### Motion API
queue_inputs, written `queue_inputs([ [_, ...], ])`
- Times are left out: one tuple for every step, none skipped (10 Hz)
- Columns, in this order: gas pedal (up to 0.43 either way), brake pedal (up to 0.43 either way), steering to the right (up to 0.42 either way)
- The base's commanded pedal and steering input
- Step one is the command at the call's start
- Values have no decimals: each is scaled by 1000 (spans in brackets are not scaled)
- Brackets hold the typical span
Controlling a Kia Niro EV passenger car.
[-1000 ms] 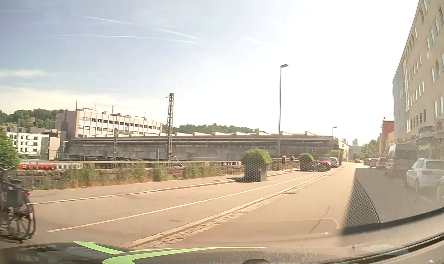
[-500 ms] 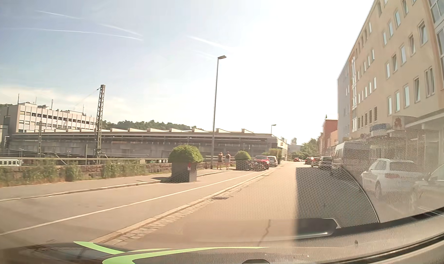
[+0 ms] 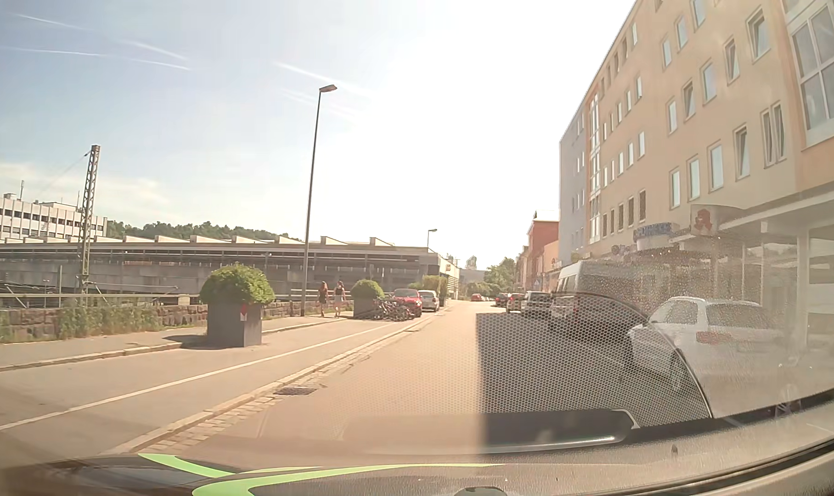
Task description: Follow the waypoints while adhering to traffic rules and regulations
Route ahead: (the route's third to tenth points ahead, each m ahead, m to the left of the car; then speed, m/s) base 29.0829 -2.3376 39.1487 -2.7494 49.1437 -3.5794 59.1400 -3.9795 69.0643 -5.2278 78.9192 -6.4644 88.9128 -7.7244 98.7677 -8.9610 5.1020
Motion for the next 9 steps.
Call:
queue_inputs([
  [260,0,131],
  [260,0,108],
  [260,0,91],
  [260,0,72],
  [260,0,58],
  [260,0,42],
  [260,0,26],
  [260,0,15],
  [260,0,4],
])
